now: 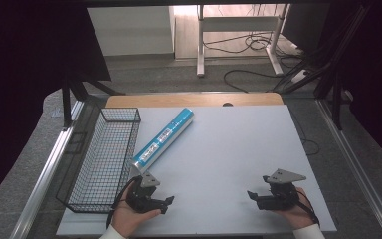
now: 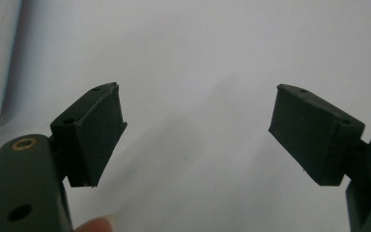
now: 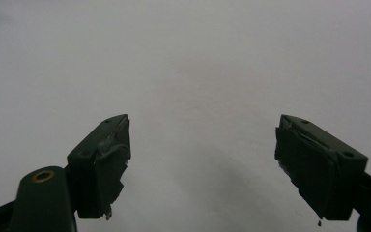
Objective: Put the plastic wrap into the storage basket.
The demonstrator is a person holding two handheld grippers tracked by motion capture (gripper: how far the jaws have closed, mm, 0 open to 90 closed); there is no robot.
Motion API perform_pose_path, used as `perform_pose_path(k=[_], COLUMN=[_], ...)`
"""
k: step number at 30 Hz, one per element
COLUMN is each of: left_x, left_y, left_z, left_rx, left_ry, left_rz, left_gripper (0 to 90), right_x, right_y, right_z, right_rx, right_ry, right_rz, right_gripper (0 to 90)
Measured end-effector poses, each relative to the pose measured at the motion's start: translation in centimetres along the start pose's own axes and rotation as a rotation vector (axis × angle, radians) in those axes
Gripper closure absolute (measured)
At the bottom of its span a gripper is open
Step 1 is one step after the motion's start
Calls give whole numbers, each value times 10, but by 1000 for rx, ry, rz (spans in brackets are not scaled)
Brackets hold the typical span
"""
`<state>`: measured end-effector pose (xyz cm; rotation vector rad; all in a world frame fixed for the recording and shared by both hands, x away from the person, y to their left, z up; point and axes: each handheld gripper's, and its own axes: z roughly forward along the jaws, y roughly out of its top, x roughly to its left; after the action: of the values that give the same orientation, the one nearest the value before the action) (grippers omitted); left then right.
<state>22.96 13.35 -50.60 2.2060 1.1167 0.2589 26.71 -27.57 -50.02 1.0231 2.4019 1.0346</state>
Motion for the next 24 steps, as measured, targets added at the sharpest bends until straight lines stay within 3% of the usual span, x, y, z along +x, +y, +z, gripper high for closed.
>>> perform_pose_path(k=[5, 13, 24], left_x=[0, 0, -4], left_y=[1, 5, 29], left_z=[-3, -3, -6], left_rx=[-27, -21, -31], left_ry=[7, -4, 19], left_rz=[-5, -10, 12], left_gripper=[189, 191, 197], right_x=[2, 1, 0], right_y=[2, 3, 3], right_z=[-4, -5, -6], right_rx=[-9, -9, -18], right_ry=[-3, -2, -5], right_rz=[0, 13, 10], right_gripper=[225, 240, 245])
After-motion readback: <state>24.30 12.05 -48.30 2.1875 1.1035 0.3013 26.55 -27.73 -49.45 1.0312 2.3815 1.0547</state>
